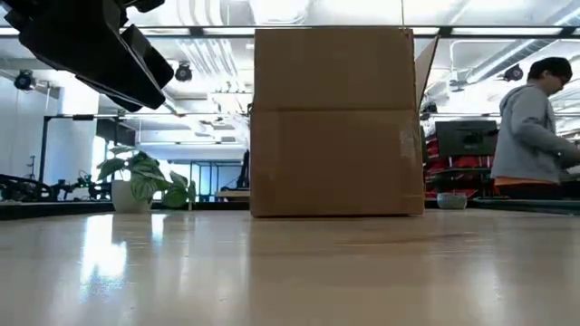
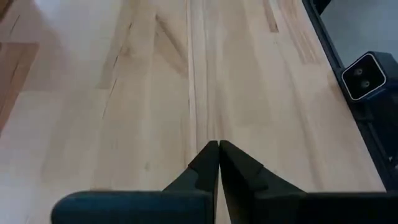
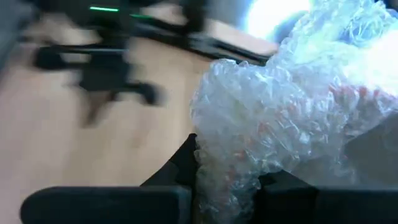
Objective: Wrap mug
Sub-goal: Put the wrapped yellow mug into the box
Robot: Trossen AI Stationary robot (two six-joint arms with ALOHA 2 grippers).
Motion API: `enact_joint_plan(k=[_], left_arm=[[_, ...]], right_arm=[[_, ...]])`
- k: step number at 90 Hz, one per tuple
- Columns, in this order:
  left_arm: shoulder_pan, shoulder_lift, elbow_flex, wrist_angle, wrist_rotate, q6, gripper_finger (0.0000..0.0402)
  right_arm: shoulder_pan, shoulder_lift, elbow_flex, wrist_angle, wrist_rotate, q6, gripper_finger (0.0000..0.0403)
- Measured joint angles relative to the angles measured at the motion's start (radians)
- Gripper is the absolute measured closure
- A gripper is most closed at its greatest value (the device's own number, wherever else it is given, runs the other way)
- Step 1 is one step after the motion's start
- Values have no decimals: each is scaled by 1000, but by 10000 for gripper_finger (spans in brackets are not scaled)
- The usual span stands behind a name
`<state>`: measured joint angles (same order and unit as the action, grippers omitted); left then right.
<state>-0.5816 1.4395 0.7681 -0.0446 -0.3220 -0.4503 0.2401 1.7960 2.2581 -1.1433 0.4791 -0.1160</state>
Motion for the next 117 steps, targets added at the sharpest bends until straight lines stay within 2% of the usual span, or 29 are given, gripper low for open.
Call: enact_joint_plan(k=[15,25,31,39,50,65,93,104,117], left_arm=[[0,0,0,0,0,0,402],[0,0,0,0,0,0,402],[0,0,0,-1,0,0,402],[0,0,0,-2,0,1,402],[0,0,0,-7,0,1,402],[0,0,0,-11,0,15,402],[0,0,0,-12,0,15,402],[0,0,0,-11,0,15,402],[0,1,0,-12,1,15,402]], right_arm=[[-178,-62,2,12,53,1,367],[-312,-53,-1,12,36,3,368],[-391,-38,-5,12,-39,17,368],[-500,-19,-4,-8,-192,70,368],[-601,39,-22,-68,-322,131,368],[-640,126,-47,-170,-424,170,368],[-640,261,-54,-215,-469,176,365],[-643,290,-54,-226,-470,233,331],[-643,311,-51,-230,-471,299,261]])
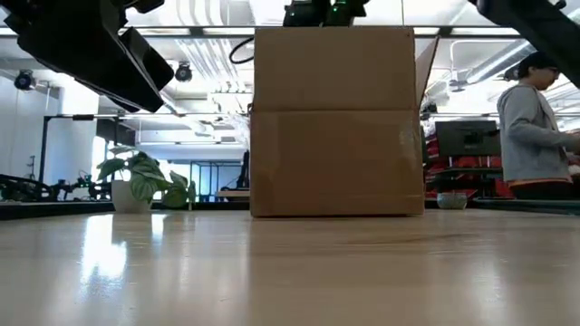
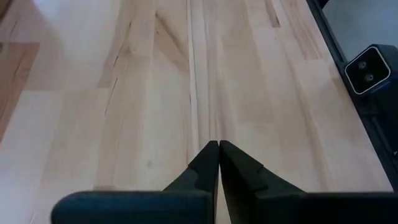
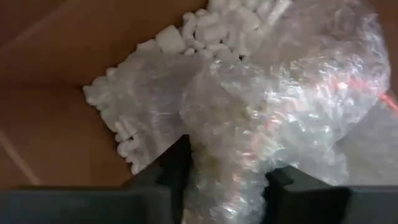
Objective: Wrap mug
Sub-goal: Put the wrapped yellow mug into the box, then return to Home Position
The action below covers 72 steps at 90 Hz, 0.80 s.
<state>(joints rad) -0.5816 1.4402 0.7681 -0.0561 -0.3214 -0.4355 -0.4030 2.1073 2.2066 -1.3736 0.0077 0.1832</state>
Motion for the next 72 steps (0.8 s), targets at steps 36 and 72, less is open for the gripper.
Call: enact_joint_plan(k=[36,72], left_arm=[[0,-1,2,-5,0,-13,402],[1,-164,3,-105,-41,62,402]], right_arm=[[12,-164,14,-39,-15,-49,127],[130,-502,-97,-24,-13,-71,143]])
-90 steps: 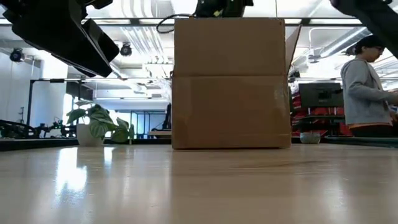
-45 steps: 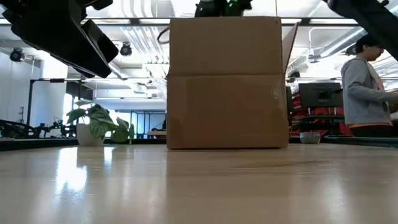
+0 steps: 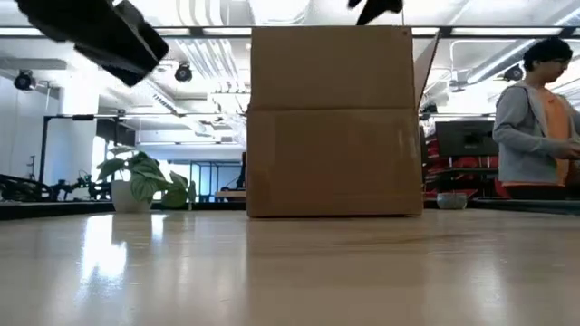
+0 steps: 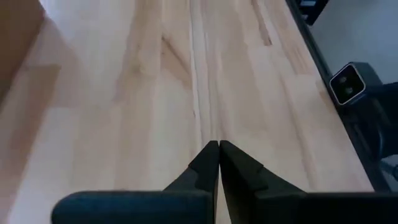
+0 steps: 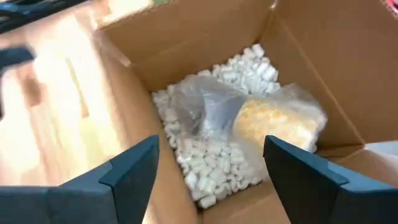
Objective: Wrap mug
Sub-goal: Return to Home Position
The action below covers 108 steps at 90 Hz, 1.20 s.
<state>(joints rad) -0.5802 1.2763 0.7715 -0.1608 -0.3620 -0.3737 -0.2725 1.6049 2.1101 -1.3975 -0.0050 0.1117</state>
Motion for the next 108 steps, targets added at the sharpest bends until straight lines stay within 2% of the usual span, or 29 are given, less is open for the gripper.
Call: enact_joint_plan(k=[13,29,44,53,70,92,108], left_arm=[[5,-91,0,-47,-40,25,402],[6,-176,-28,-66,-45,33,402],[17,-230,-99,-47,-50,32,402],[37,-261,-163,22,-49,27,402],[117,-342,-303,184,26,51,402],[284,-466,-428,285,144,125,402],[361,-604,-531,382,159,151,402]], right_arm=[[104,-138,-185,138,-4,22,166],[269,-314,-511,437,-1,73,197],[407,-408,-801,767,8,98,227],[459,-426,-939,945,9,99,250],[484,-426,-1170,1248,8,87,308],[455,-431,-1447,1607,5,60,390],[435,-435,-1590,1835,4,62,395]])
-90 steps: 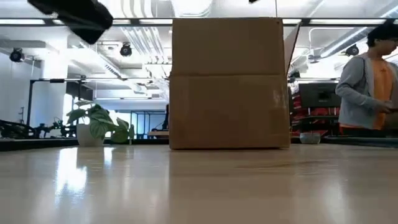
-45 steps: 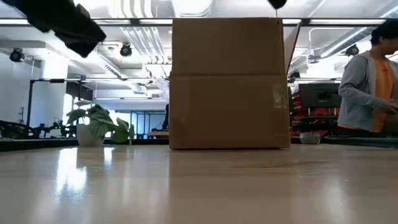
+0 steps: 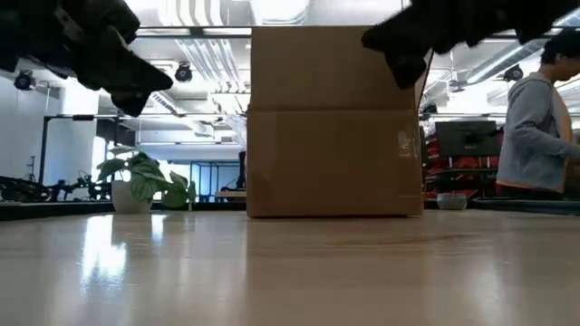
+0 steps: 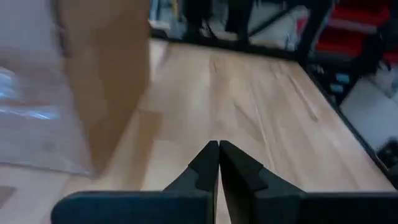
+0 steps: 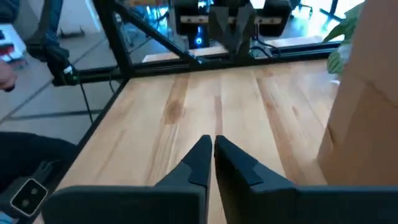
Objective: Wrap mug
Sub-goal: Return to Home Position
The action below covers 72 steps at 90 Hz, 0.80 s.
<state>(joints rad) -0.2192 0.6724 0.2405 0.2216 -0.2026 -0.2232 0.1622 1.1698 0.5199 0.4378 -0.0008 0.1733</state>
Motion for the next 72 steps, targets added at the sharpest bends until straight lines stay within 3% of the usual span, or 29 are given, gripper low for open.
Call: enact_joint_plan(k=[11,24,47,72], left_arm=[[12,-95,-56,30,34,13,402],[12,-167,-95,3,-19,4,402],[13,-178,-101,-13,-19,-25,402],[16,-246,-120,-7,-23,-5,402]], right_arm=[[-13,-8,-58,64,0,13,398],[-11,-7,-74,-12,-2,46,401],[3,-28,-110,-4,2,61,402],[1,-219,-334,147,11,54,402]])
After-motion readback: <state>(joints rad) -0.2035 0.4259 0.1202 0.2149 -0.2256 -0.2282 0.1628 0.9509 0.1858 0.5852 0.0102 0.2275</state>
